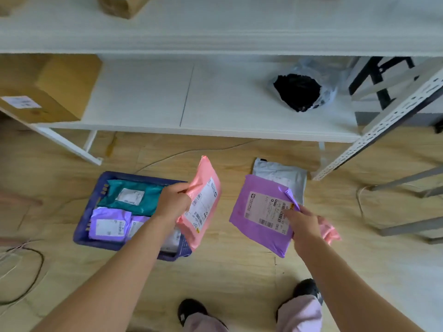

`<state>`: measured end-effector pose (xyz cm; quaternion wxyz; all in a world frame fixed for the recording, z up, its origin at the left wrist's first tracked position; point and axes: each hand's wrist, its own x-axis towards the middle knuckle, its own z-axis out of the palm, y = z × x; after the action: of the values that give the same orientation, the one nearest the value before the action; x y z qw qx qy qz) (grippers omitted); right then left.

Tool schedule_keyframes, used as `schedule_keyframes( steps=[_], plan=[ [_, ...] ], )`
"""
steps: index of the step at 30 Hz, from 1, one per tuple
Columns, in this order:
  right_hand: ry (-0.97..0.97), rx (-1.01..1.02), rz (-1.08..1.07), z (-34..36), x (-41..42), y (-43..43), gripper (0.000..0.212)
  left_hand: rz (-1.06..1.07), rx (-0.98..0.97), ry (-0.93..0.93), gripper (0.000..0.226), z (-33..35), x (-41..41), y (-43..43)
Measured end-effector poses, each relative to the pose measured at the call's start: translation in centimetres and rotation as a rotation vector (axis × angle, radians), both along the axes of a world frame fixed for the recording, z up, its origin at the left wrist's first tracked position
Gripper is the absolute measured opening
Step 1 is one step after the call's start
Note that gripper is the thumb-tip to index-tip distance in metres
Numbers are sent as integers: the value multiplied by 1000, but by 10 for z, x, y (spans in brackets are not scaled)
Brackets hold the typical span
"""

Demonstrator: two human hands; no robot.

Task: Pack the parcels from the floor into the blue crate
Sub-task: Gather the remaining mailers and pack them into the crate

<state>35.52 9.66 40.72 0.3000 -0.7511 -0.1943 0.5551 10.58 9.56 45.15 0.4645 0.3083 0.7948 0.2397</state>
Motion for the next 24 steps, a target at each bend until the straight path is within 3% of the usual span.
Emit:
schedule_keyframes(
  steps=[5, 15, 21, 24],
  plan=[
    [20, -9, 122, 9, -99, -13, 21, 80, 23, 27, 49, 13, -90, -41],
    [-56, 8, 377, 0, -225, -6, 22, -10, -4, 214, 32, -26, -194, -69],
    [-105, -34, 420, -17, -269, 20, 28, 3, -58, 115, 38, -47, -248, -49],
    [-132, -51, 416, -33, -293, 46, 21, 32, -103, 93, 42, -60, -280, -21]
  ],
)
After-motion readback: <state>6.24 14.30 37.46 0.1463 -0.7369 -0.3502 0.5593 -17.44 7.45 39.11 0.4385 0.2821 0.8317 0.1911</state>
